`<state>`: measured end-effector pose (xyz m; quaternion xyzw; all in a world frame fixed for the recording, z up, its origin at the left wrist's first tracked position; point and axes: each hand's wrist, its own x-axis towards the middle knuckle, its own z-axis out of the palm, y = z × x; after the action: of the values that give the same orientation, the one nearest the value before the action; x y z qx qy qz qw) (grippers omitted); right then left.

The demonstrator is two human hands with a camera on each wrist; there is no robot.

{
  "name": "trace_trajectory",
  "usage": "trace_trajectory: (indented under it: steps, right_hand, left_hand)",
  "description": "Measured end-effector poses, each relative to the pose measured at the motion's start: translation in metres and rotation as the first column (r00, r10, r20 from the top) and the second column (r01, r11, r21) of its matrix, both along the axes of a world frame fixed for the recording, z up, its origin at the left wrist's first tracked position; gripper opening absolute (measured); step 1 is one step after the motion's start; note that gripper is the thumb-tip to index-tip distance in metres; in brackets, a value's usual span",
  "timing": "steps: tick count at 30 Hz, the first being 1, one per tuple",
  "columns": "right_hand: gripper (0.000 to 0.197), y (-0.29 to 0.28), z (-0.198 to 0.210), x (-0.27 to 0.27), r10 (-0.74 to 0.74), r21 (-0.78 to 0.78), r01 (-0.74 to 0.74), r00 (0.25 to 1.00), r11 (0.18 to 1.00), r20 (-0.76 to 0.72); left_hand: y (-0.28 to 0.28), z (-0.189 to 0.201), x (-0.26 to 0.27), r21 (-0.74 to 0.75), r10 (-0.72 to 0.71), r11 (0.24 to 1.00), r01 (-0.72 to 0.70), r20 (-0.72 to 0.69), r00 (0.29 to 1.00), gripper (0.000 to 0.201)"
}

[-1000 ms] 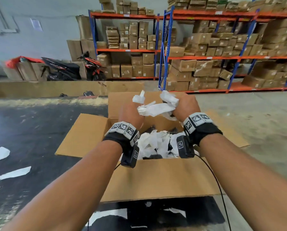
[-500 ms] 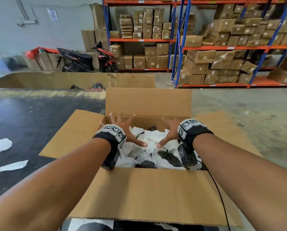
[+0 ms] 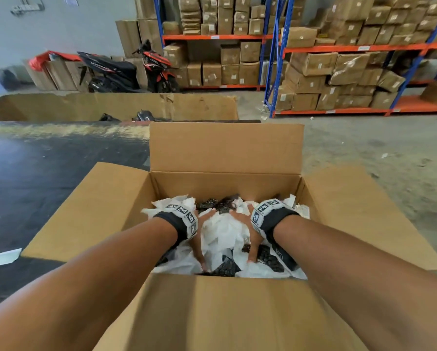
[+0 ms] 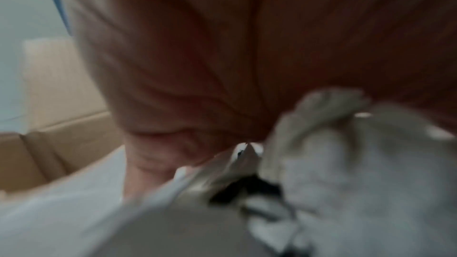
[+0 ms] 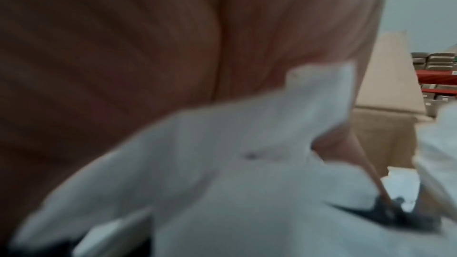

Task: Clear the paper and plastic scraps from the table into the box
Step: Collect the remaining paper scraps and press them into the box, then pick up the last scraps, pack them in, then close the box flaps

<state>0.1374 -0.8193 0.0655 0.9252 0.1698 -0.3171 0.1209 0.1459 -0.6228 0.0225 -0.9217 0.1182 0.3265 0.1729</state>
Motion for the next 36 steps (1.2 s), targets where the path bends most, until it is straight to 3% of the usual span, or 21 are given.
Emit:
trace_trajectory:
  steps: [1,3,4,6,9,12,16,20,24,26,30,33,36]
  right_hand:
    - [0.147,-0.003,-0.011,0.0,-0.013,-0.003,0.014,1.0,1.0,0.02]
    - [0.093,-0.007,-0.034,-0.002,-0.029,-0.033,0.031,0.998,0.999,0.064]
    - [0.077,-0.006,-0.041,-0.003,-0.022,-0.054,0.025,0.999,0.998,0.049]
    - [0.07,-0.005,-0.045,-0.003,-0.026,-0.049,0.026,1.0,0.998,0.007]
    - [0.079,-0.005,-0.034,0.001,-0.06,0.072,0.06,0.998,0.996,0.006]
    - [0.139,-0.011,-0.021,0.01,-0.021,0.095,0.03,0.996,0.995,-0.087]
    - [0.168,-0.015,0.001,0.017,-0.051,-0.022,0.051,0.999,0.998,-0.01]
    - [0.161,-0.028,-0.005,0.017,-0.105,-0.089,0.103,0.994,0.991,-0.016]
    - [0.123,-0.034,-0.033,0.009,-0.191,-0.044,0.191,0.982,0.981,0.007]
    - [0.103,-0.036,-0.04,0.008,-0.198,-0.018,0.198,0.98,0.98,0.017]
    - [0.143,-0.032,-0.003,0.001,-0.186,0.009,0.187,0.977,0.982,-0.103]
    - [0.142,-0.029,0.037,-0.009,-0.16,0.095,0.16,0.987,0.983,-0.008]
    - [0.123,-0.026,0.075,-0.03,-0.131,0.264,0.084,0.978,0.961,0.164]
  left_hand:
    - [0.002,-0.006,0.0,0.043,0.028,0.999,-0.027,-0.006,1.0,0.164]
    - [0.007,-0.026,0.003,0.039,0.06,0.997,-0.06,0.005,0.998,0.108]
    - [0.01,-0.036,0.001,0.009,0.051,0.999,-0.051,0.006,0.999,0.085]
    - [0.012,-0.053,-0.001,0.027,0.009,1.0,-0.01,0.031,0.999,0.086]
    - [0.011,-0.042,-0.003,0.045,0.026,0.999,-0.025,-0.004,1.0,0.12]
    - [0.013,-0.003,0.004,-0.143,0.064,0.987,-0.069,-0.039,0.997,0.162]
    - [0.013,0.034,0.006,-0.194,-0.06,0.978,0.079,0.1,0.993,0.167]
    - [0.007,0.028,0.007,-0.18,-0.059,0.98,0.082,0.13,0.99,0.167]
    - [0.004,-0.013,-0.001,-0.182,-0.023,0.983,0.021,-0.011,1.0,0.171]
    - [0.001,-0.015,-0.002,-0.196,-0.012,0.981,0.008,-0.019,1.0,0.172]
    - [0.009,0.022,0.0,-0.24,-0.022,0.97,0.034,0.051,0.998,0.169]
    - [0.02,0.052,-0.006,-0.354,-0.016,0.933,0.061,0.128,0.992,0.154]
    - [0.023,0.079,-0.018,-0.472,-0.012,0.873,0.121,0.227,0.974,0.132]
